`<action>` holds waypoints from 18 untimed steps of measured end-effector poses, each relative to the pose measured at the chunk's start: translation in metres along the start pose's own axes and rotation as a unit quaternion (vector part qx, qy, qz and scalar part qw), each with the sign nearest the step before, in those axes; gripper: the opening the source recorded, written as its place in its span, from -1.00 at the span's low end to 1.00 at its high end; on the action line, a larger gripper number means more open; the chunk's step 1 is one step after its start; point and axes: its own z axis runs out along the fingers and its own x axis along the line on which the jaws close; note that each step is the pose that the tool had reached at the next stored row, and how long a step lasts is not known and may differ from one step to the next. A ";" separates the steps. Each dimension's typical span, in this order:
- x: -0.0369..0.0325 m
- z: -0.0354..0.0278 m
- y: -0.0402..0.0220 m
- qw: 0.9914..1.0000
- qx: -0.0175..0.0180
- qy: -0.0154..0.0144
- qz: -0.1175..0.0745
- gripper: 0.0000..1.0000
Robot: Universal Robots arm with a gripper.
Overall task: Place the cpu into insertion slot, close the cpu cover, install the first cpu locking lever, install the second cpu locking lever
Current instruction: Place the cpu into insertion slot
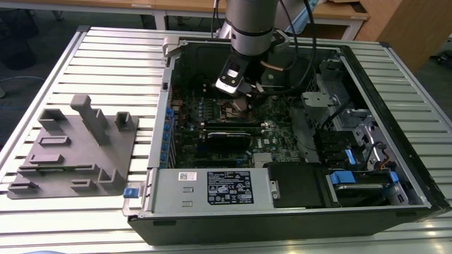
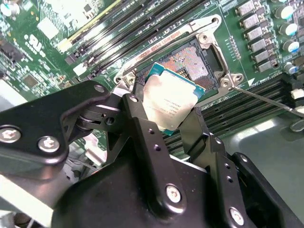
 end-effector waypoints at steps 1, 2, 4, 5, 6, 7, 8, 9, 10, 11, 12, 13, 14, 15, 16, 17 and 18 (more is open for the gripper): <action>0.0000 0.0001 0.0000 1.000 0.000 -0.001 0.008 0.08; 0.0000 0.0001 0.0000 1.000 0.000 -0.002 0.015 0.08; 0.0000 0.0002 0.0000 0.999 0.000 -0.004 0.038 0.08; 0.0000 0.0003 0.0000 0.999 0.000 -0.005 0.046 0.08; 0.0000 0.0003 0.0000 0.998 0.000 -0.006 0.055 0.08; 0.0000 0.0004 0.0000 0.998 0.000 -0.007 0.064 0.08; 0.0000 0.0005 0.0000 0.997 -0.001 -0.008 0.073 0.08; 0.0000 0.0005 0.0000 0.997 -0.001 -0.008 0.082 0.08; 0.0000 0.0006 0.0000 0.996 -0.001 -0.009 0.090 0.08; 0.0000 0.0006 -0.0001 0.995 -0.001 -0.010 0.098 0.08; 0.0000 0.0006 -0.0001 0.995 -0.001 -0.010 0.102 0.08; 0.0000 0.0006 -0.0001 0.995 -0.001 -0.010 0.102 0.08; 0.0000 0.0006 -0.0001 0.995 -0.001 -0.010 0.102 0.08; 0.0000 0.0007 -0.0001 0.995 -0.001 -0.010 0.102 0.08; 0.0000 0.0007 -0.0001 0.995 -0.001 -0.010 0.102 0.08; 0.0000 0.0007 -0.0001 0.995 -0.001 -0.010 0.102 0.08; 0.0000 0.0007 0.0000 0.994 -0.001 -0.011 0.106 0.08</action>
